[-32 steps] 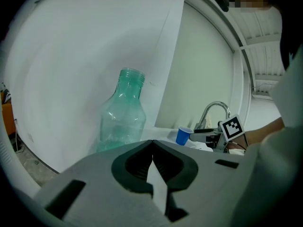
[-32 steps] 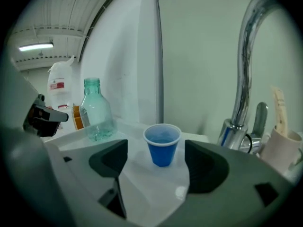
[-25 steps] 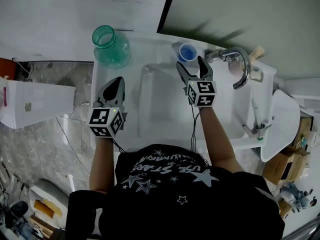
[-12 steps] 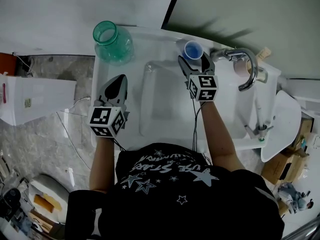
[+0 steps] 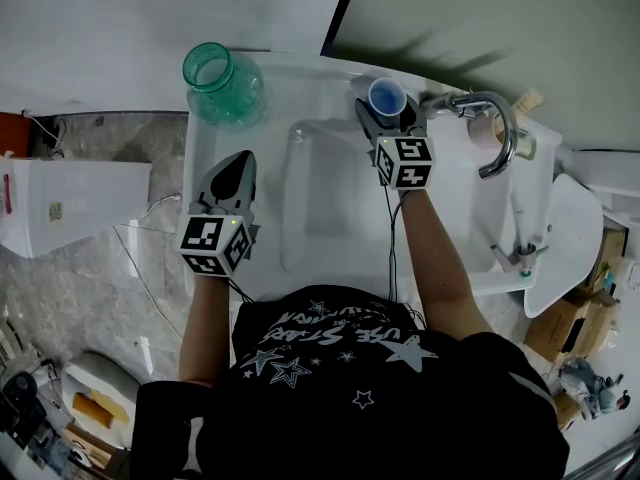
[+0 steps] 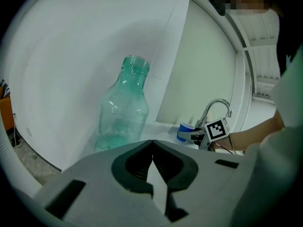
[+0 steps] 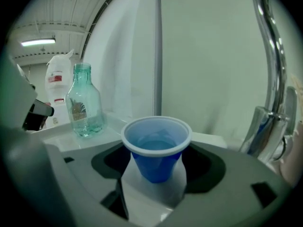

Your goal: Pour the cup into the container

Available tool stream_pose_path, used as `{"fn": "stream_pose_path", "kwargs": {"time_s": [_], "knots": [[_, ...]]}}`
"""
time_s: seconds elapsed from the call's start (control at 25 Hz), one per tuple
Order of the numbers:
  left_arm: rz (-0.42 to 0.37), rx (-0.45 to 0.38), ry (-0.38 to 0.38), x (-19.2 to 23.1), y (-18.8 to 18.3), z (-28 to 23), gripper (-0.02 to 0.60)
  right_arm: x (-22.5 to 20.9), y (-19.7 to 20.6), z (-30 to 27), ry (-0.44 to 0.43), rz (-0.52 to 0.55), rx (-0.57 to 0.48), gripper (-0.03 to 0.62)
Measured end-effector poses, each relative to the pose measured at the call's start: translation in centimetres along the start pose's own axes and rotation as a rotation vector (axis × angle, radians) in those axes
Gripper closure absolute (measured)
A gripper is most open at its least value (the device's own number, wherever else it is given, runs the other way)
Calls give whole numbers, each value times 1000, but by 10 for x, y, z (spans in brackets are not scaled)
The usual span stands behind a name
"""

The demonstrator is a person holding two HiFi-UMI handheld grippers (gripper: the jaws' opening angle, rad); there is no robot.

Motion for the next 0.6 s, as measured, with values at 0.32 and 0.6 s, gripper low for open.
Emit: {"fn": "stream_pose_path", "kwargs": {"time_s": [0.32, 0.6], "knots": [[2, 5, 9, -1, 2, -2, 571, -3, -2, 0, 12, 26, -6, 294], [1, -2, 12, -2, 2, 1, 571, -2, -12, 9, 18, 17, -31, 310]]}}
Point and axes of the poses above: the fingertips, and each gripper's own axes: z backward along the fingers, x to its left, y out of its underside, the point moved 2 cm from there along z, backward along the fingers, and after that the axes turned 8 degrees about x, right-handed, at the moved point
